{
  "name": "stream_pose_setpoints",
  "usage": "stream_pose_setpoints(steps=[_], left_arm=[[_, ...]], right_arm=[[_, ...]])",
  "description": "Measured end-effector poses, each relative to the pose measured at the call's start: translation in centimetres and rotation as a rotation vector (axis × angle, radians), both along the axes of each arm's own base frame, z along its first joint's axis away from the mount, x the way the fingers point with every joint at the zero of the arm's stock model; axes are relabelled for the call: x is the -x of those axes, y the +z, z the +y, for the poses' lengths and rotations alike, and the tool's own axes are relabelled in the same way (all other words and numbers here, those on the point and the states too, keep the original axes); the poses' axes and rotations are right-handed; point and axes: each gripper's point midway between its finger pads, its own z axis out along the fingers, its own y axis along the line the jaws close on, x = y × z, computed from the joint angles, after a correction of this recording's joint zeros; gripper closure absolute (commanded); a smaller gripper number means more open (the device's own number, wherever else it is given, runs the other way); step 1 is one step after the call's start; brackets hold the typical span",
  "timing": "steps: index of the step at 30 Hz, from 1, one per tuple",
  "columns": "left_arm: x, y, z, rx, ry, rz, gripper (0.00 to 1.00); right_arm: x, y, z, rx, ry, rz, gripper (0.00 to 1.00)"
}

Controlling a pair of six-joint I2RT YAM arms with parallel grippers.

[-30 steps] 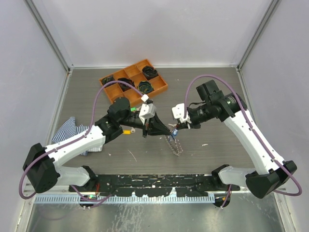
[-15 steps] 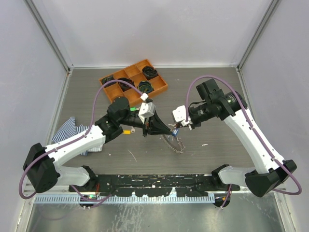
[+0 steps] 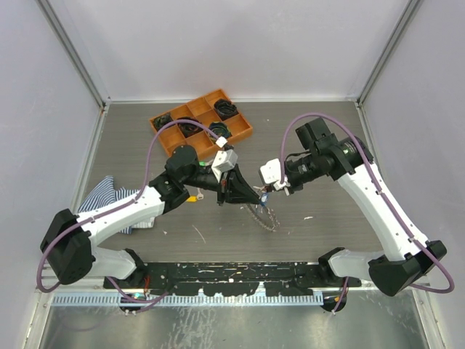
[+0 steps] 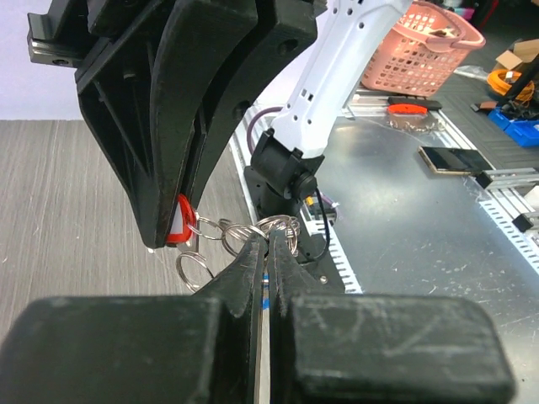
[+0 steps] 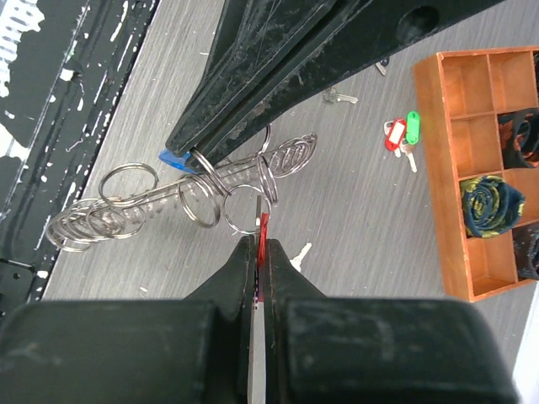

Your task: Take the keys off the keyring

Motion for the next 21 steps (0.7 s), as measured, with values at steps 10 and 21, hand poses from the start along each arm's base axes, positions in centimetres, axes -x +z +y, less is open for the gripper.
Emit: stream_pose_setpoints(steps=[10,21], left_arm=[[0.2,1.0,-0.6,0.048,-0.037,0.087,1.00],[0.3,1.0,-1.0,0.057,-0.061,0.175,1.00]], right_arm=[[-0.3,0.3,0.0,0.002,0.025,-0.043,0.97],[0.0,-0.7,0.0,0.011,0.030,-0.026,0.97]])
